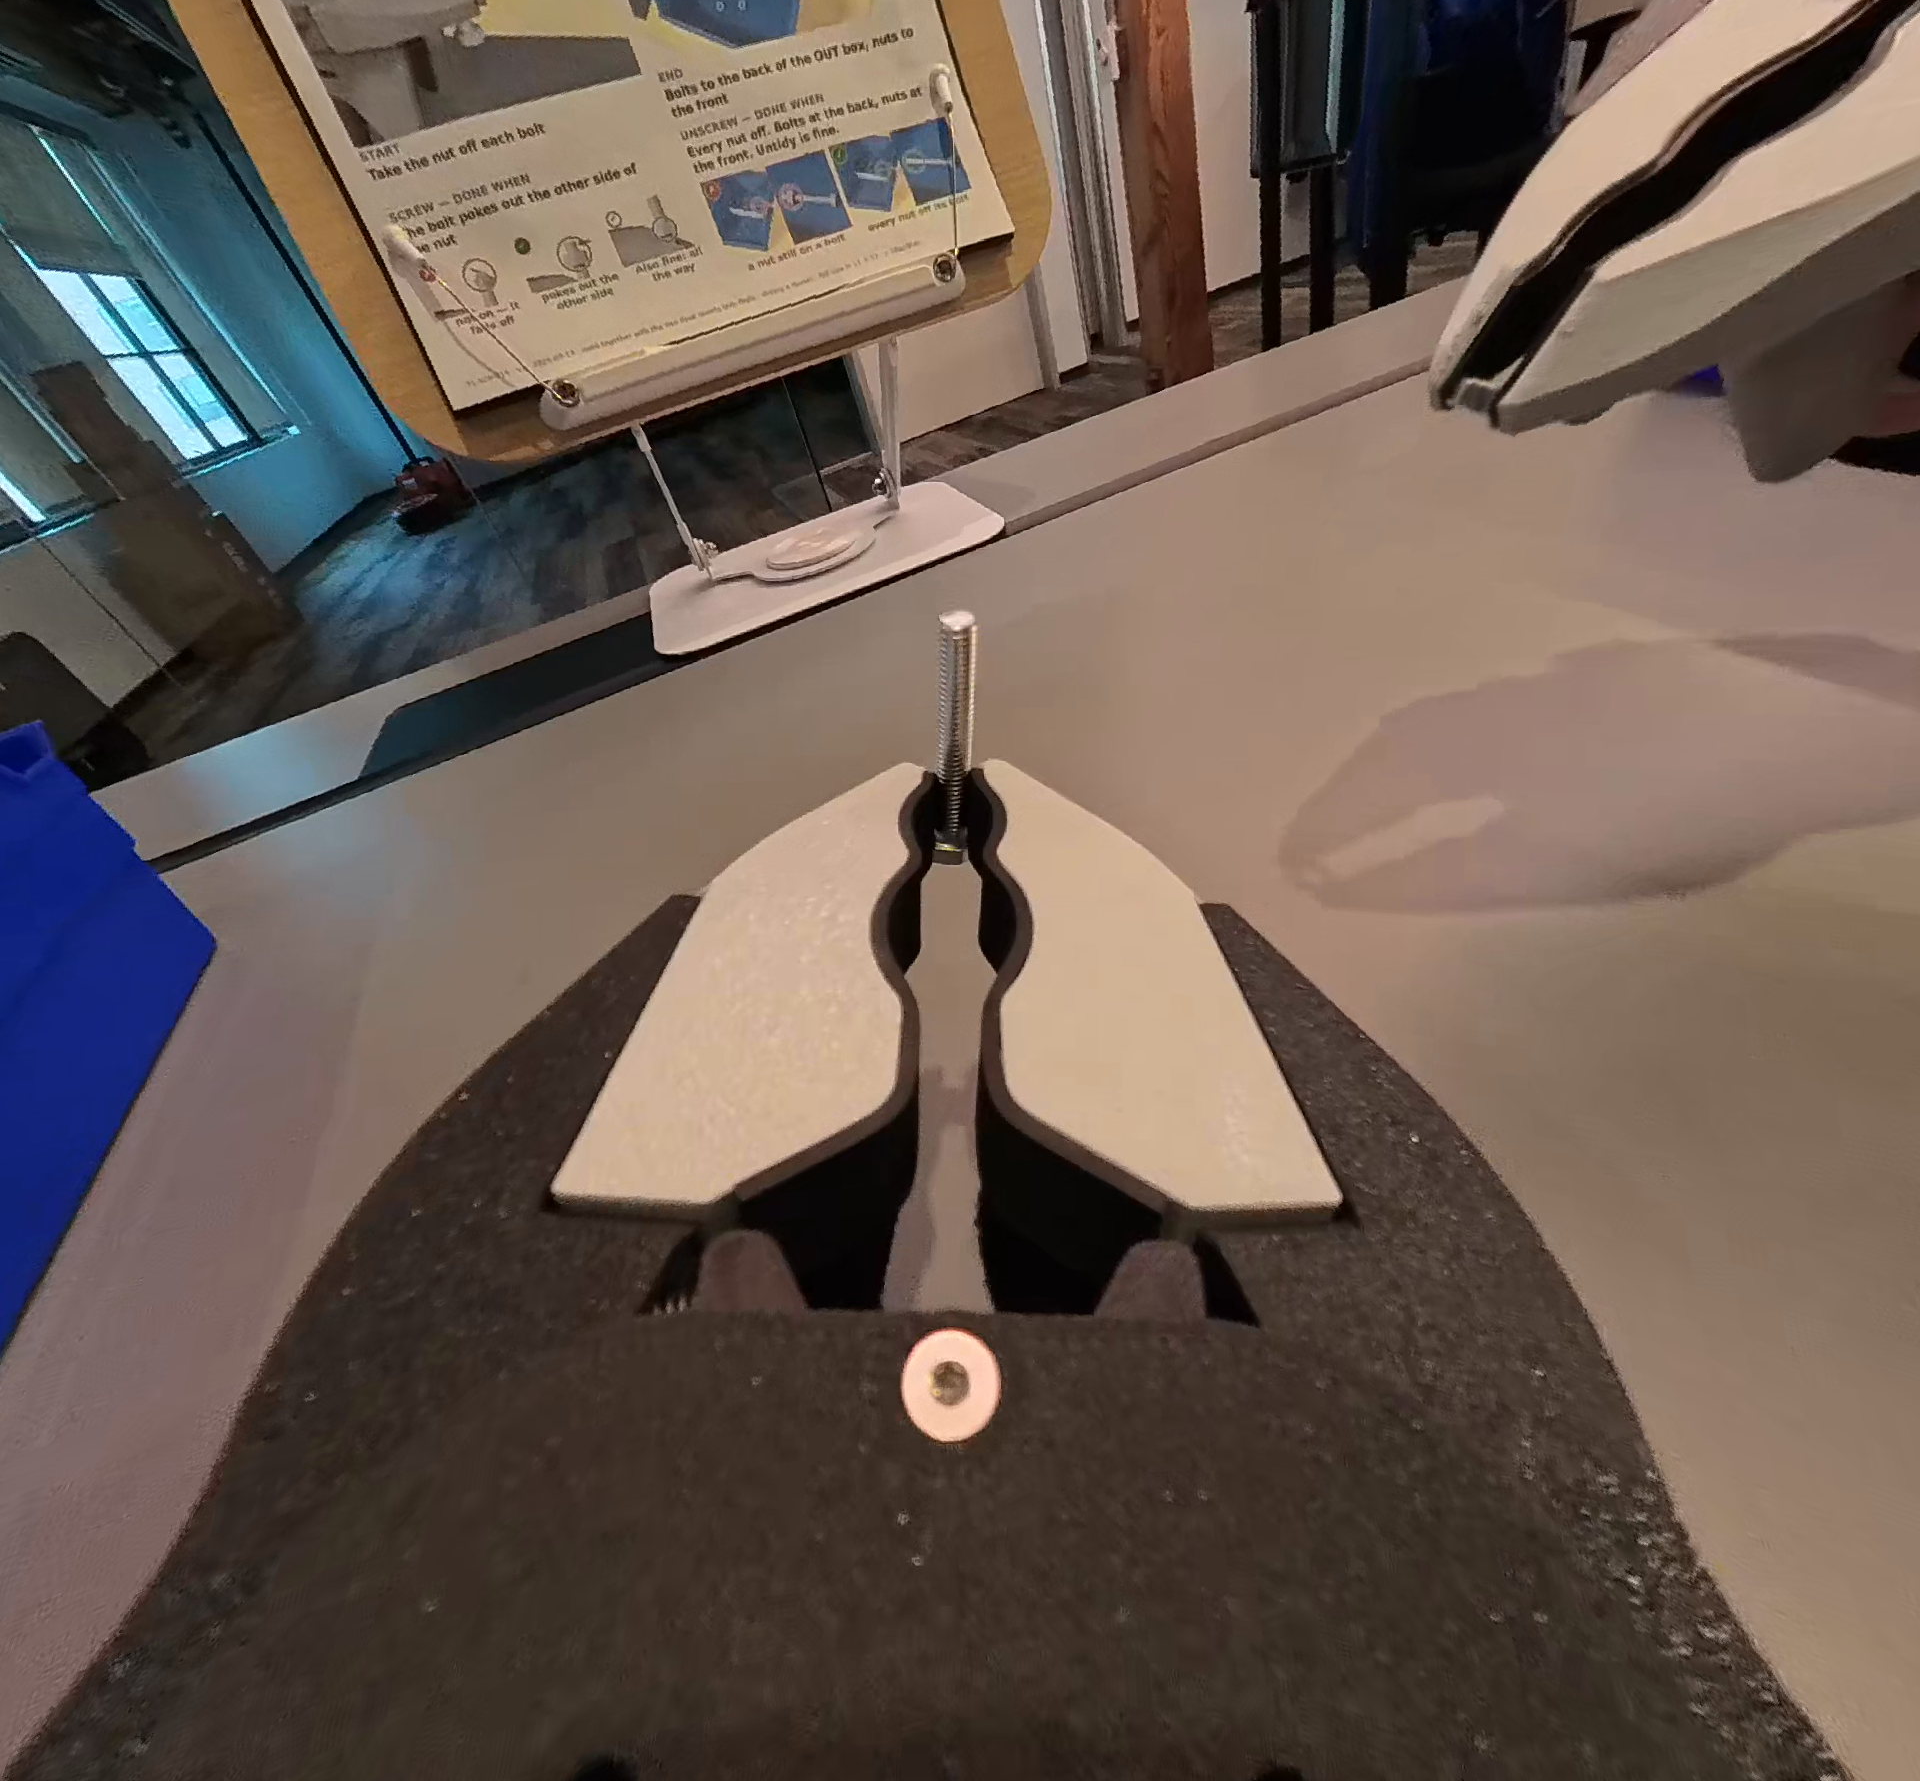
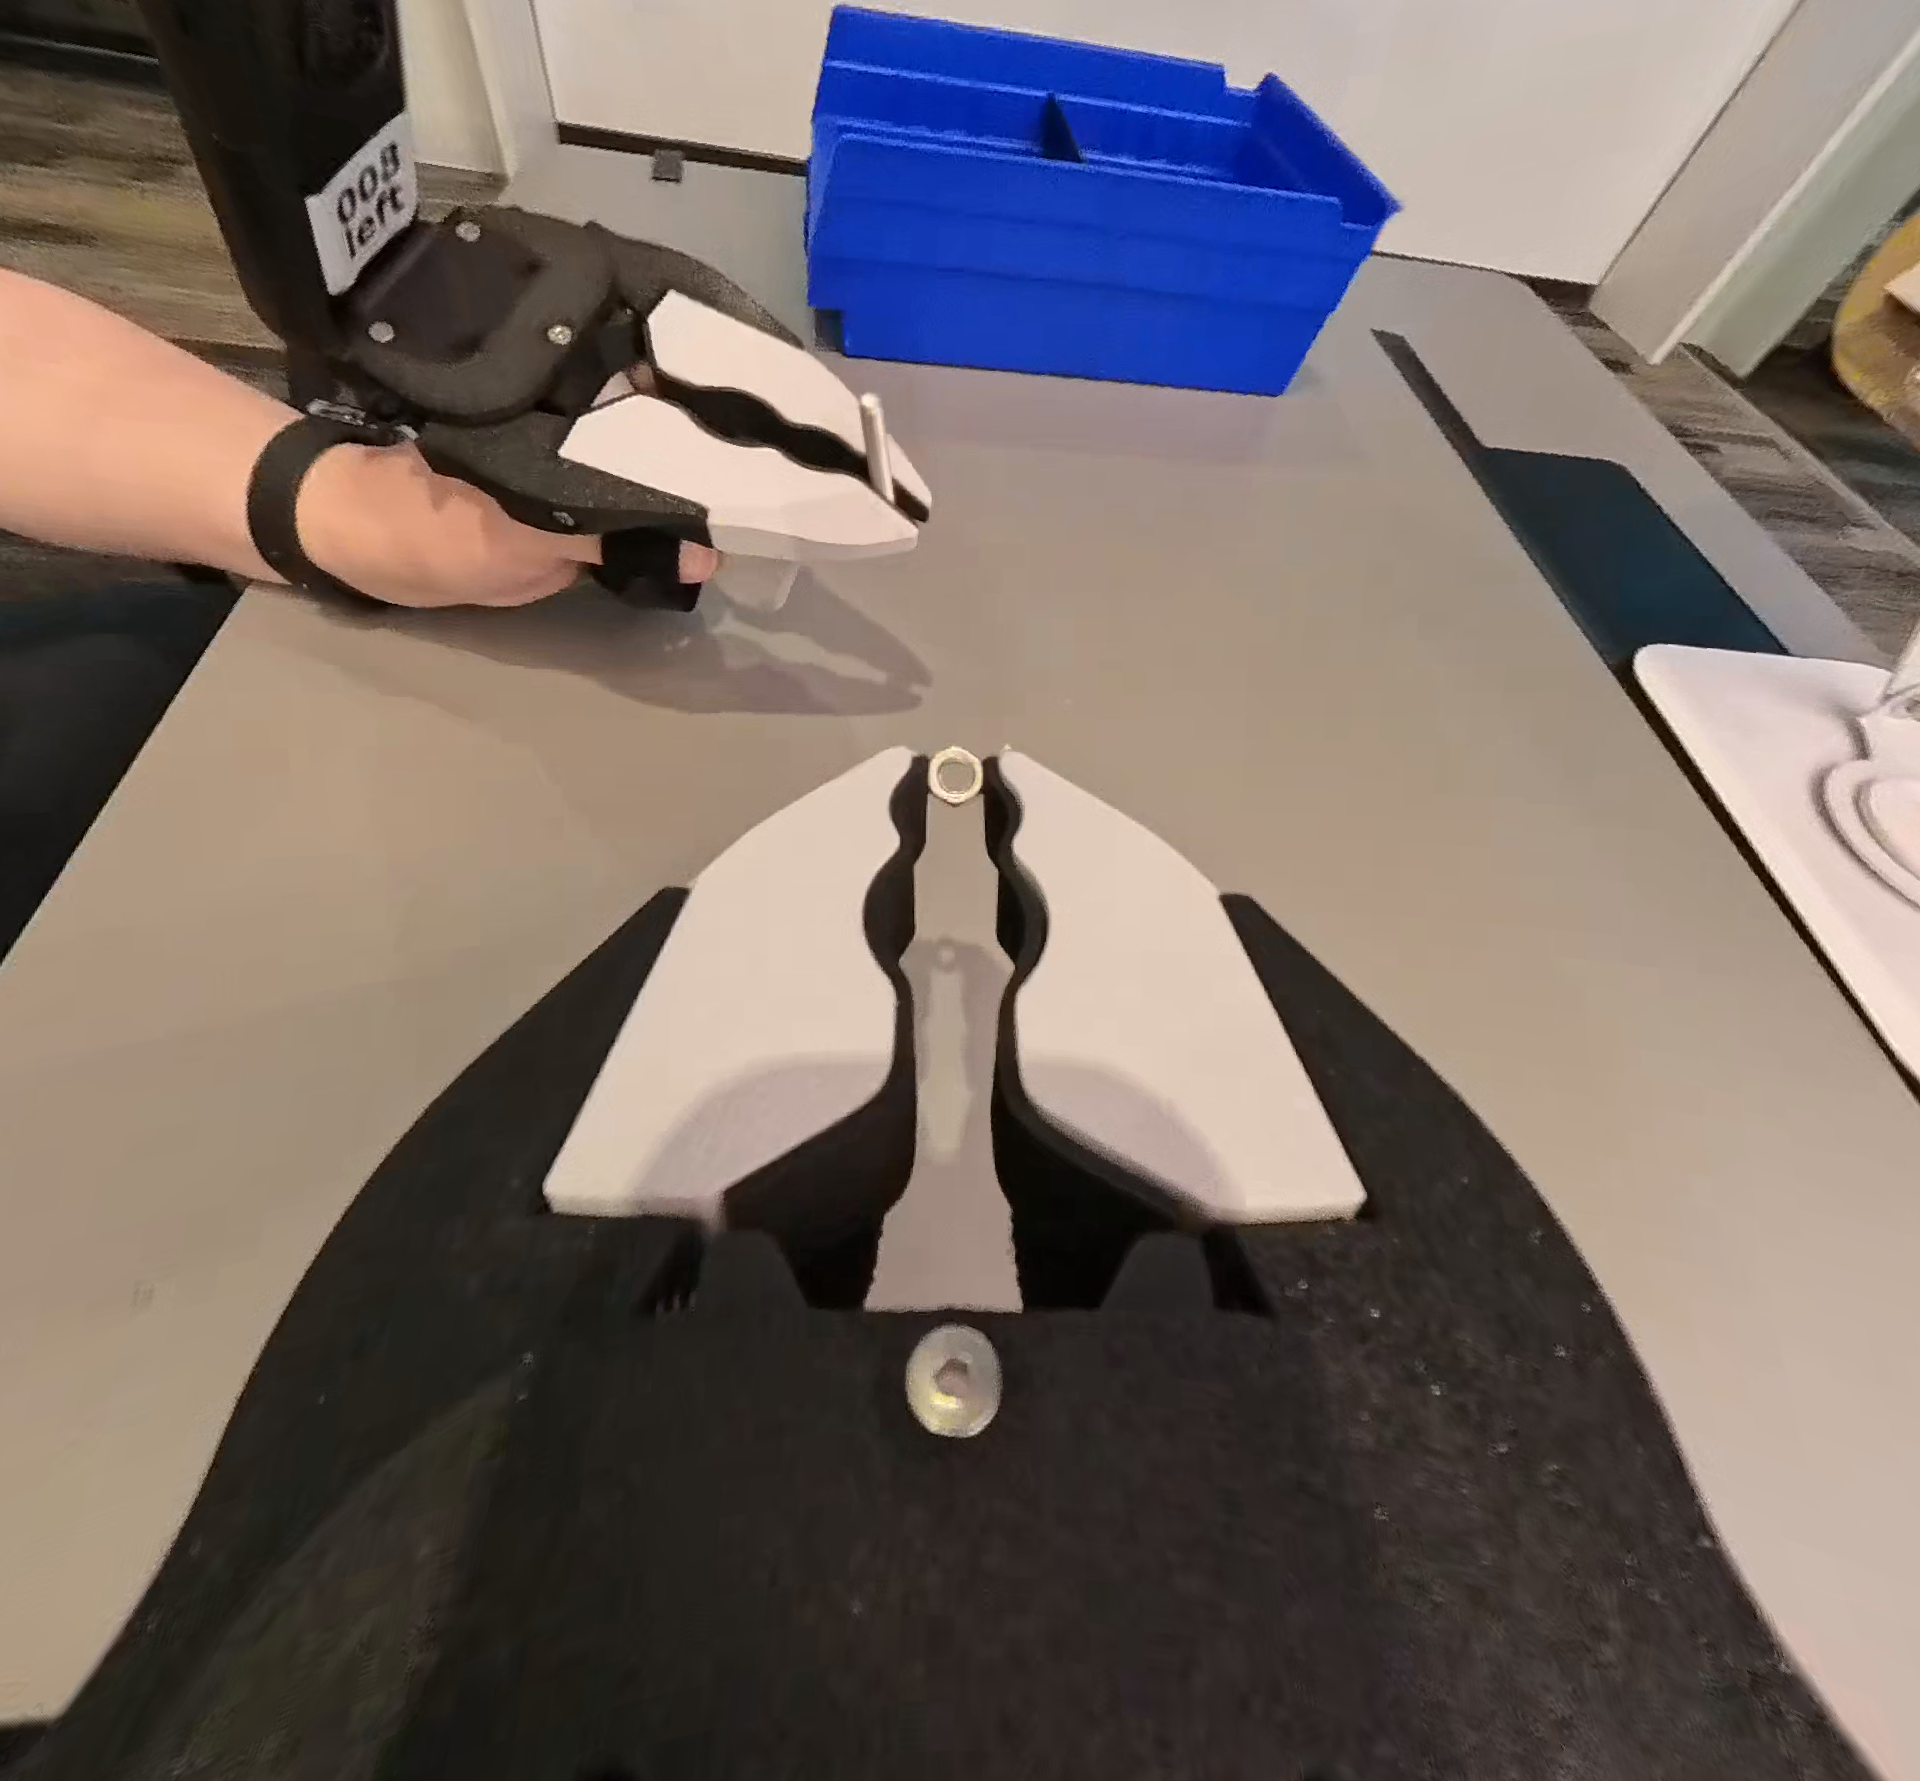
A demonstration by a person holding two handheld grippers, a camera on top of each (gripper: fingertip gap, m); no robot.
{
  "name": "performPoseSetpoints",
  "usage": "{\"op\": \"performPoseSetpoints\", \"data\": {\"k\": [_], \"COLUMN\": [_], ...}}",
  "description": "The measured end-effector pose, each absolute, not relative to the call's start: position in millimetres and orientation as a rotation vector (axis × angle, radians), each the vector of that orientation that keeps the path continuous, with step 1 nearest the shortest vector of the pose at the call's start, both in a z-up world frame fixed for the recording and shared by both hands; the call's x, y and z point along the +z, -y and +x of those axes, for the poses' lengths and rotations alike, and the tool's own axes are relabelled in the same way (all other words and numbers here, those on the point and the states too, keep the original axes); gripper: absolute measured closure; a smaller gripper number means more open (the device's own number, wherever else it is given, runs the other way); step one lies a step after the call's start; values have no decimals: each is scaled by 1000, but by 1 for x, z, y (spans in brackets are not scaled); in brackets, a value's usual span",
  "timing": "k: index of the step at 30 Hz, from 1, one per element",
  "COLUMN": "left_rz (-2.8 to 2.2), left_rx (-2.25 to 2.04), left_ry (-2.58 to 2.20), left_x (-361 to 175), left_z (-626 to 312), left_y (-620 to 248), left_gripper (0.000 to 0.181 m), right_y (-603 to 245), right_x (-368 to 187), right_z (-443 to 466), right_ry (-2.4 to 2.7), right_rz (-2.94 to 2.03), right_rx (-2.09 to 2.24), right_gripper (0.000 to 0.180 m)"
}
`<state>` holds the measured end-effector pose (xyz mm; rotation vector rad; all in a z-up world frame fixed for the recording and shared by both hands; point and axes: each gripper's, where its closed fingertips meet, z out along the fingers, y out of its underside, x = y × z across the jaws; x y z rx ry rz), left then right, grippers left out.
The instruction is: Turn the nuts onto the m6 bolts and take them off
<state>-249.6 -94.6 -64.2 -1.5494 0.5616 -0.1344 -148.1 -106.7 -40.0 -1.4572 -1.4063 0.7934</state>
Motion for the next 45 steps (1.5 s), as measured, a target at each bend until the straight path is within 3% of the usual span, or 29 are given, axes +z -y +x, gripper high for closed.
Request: {"op": "performPoseSetpoints", "data": {"k": [12,17,45], "left_rz": [-1602,-1623,-1579], "left_rx": [-212,-210,-218], "left_ry": [-540,-582,-656], "left_x": [-67,-73,-71], "left_z": [-247,-240,-224], "left_y": [93,95,106], "left_gripper": [176,176,176], "right_y": [79,80,48], "right_x": [-7,-33,-24], "right_z": [-190,-182,-121], "right_ry": [1704,1771,1388], "right_rz": [-1345,-1387,-1409], "right_rx": [861,882,1032], "right_gripper": [170,170,170]}}
